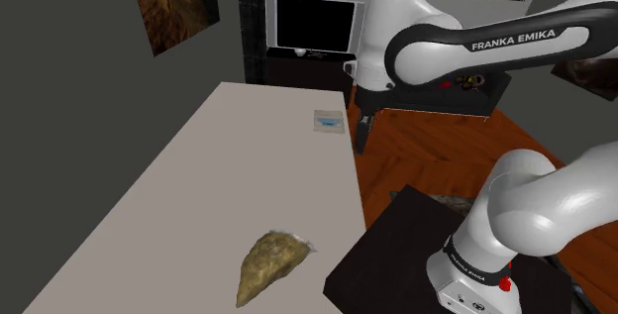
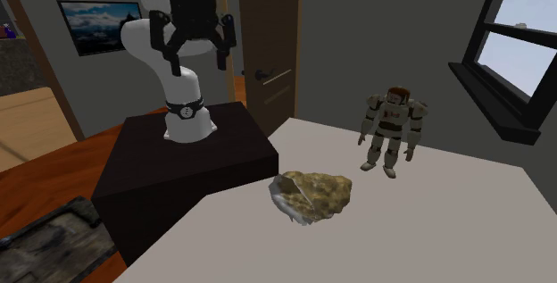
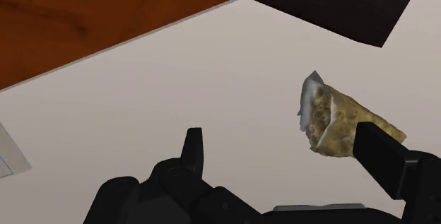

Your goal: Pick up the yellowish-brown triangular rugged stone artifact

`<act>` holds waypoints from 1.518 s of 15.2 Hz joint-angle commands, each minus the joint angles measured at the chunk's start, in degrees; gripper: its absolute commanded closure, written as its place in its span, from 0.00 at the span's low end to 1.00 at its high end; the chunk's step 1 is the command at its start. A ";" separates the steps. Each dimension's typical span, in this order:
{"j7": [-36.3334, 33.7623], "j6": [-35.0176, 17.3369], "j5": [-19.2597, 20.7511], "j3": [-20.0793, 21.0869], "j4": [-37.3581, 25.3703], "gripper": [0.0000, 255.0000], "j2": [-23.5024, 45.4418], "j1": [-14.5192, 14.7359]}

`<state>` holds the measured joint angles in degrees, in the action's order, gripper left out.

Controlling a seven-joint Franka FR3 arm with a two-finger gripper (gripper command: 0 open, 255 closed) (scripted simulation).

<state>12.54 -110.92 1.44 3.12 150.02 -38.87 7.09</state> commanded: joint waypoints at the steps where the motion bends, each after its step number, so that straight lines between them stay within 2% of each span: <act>1: 0.68 -4.09 -0.47 0.54 1.45 0.00 2.63 1.08; 8: 2.52 -18.62 -2.00 2.98 5.54 0.00 13.57 4.84; 15: 3.71 -33.23 -2.20 5.94 6.15 0.00 28.05 7.91; 19: 3.32 -41.00 -0.52 7.71 4.92 0.00 37.38 9.15; 23: 1.24 -47.87 3.67 8.54 2.58 0.00 47.07 10.72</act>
<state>14.20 -157.14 3.98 11.54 153.29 5.77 17.45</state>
